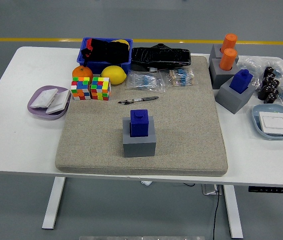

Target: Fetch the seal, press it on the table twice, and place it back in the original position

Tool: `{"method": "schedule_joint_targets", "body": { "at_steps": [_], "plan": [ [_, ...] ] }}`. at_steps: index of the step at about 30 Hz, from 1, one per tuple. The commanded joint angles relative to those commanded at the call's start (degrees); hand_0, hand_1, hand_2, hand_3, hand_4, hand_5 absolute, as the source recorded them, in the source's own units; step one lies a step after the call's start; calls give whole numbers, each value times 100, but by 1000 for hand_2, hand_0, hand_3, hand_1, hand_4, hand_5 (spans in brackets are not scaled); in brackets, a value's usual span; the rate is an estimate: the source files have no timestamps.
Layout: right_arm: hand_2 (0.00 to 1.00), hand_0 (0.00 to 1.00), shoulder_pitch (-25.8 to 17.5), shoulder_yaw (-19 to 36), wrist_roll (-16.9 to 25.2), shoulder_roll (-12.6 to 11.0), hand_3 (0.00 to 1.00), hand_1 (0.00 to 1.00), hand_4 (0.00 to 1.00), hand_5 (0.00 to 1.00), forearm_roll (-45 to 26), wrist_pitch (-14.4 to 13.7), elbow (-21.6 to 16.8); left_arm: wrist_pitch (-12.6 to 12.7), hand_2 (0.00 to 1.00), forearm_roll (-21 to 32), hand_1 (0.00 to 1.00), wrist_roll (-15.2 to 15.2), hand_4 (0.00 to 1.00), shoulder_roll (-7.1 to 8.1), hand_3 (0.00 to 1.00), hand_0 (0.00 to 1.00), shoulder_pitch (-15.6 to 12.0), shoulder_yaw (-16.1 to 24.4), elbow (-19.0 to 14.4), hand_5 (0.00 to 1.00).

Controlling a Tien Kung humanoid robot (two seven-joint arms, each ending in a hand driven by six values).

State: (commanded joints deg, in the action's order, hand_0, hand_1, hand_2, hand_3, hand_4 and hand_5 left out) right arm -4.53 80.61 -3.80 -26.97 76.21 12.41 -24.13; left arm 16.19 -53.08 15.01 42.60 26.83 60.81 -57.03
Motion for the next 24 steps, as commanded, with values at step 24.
{"method": "schedule_joint_targets", "body": {
  "at_steps": [24],
  "plan": [
    [663, 783, -9, -24, -4, -1, 644, 694, 805, 461, 6, 4, 18, -15, 842, -25, 838, -43, 810, 8, 853, 838, -40, -5, -15, 146]
  ]
}}
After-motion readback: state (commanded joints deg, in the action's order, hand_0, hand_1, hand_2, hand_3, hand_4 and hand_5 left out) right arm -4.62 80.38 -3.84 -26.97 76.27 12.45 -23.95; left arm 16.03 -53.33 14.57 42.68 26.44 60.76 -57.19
